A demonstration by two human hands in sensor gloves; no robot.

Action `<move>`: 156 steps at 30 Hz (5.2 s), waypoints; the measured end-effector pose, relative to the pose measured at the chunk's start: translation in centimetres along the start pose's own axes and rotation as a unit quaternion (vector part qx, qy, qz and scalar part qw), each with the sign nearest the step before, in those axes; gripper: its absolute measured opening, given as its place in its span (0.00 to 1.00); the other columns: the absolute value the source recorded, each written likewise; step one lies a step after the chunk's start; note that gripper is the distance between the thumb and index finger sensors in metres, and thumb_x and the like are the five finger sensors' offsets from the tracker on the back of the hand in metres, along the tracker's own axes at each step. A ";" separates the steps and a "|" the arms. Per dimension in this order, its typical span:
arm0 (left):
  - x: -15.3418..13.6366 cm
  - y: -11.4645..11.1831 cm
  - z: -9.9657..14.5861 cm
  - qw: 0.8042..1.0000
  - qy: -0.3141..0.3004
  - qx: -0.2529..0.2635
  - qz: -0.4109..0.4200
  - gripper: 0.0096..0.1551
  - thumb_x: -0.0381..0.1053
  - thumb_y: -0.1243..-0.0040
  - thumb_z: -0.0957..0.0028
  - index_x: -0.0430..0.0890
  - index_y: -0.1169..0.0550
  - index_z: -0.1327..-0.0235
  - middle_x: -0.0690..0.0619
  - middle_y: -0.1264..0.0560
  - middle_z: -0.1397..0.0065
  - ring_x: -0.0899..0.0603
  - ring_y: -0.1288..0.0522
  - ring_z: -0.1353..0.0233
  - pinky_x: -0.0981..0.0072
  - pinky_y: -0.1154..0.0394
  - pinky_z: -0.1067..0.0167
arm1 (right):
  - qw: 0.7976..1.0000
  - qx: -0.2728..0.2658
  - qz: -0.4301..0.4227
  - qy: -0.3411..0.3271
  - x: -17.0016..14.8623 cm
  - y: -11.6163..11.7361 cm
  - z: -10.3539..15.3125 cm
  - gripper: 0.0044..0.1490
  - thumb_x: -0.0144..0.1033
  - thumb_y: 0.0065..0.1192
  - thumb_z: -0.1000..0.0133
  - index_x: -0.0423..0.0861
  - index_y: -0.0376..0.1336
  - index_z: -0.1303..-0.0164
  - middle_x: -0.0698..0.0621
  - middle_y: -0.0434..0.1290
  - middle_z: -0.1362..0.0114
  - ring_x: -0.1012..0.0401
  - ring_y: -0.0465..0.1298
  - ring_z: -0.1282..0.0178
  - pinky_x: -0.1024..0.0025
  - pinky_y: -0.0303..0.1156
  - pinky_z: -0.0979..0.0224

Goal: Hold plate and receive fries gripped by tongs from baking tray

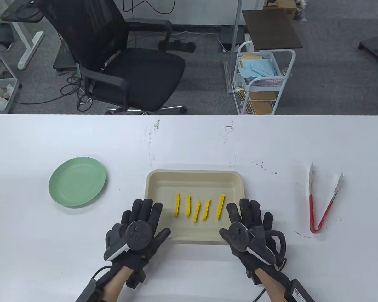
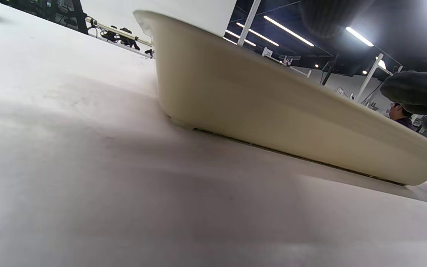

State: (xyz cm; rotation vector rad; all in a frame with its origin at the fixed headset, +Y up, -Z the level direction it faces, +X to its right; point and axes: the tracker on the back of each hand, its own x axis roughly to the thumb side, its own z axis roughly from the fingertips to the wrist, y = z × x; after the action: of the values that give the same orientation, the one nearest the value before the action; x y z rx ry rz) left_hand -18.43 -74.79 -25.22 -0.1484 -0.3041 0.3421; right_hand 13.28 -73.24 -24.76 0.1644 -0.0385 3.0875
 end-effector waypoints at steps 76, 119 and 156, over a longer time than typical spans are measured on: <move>-24.5 9.3 -0.7 0.823 0.509 0.139 0.211 0.44 0.53 0.29 0.44 0.38 0.40 0.26 0.52 0.30 0.38 0.43 0.25 0.48 0.39 0.31 0.43 | 0.999 0.008 -0.043 0.029 -0.9 -0.9 0.2 0.51 0.64 0.50 0.48 0.54 0.39 0.21 0.42 0.40 0.18 0.38 0.48 0.17 0.26 0.48 0.27; -7.4 1.4 1.7 0.739 -0.006 0.130 0.661 0.38 0.57 0.64 0.31 0.36 0.57 0.21 0.45 0.33 0.32 0.44 0.23 0.48 0.38 0.31 0.40 | 0.994 -0.010 -0.082 0.064 -3.4 -2.1 0.0 0.47 0.63 0.52 0.48 0.52 0.48 0.22 0.44 0.49 0.18 0.40 0.59 0.20 0.31 0.58 0.29; -9.3 0.9 2.4 0.726 0.064 0.185 0.659 0.39 0.54 0.65 0.31 0.34 0.61 0.23 0.43 0.37 0.31 0.42 0.24 0.46 0.37 0.33 0.39 | 0.873 0.086 -0.007 0.480 -22.1 1.4 -6.5 0.28 0.54 0.61 0.49 0.46 0.67 0.48 0.33 0.56 0.25 0.29 0.63 0.27 0.32 0.66 0.33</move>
State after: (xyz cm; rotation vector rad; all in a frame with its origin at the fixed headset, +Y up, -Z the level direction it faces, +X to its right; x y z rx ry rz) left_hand -27.85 -76.98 -25.59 0.0378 0.0748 1.8112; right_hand 34.43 -75.54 -33.64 -1.3271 0.2688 2.7676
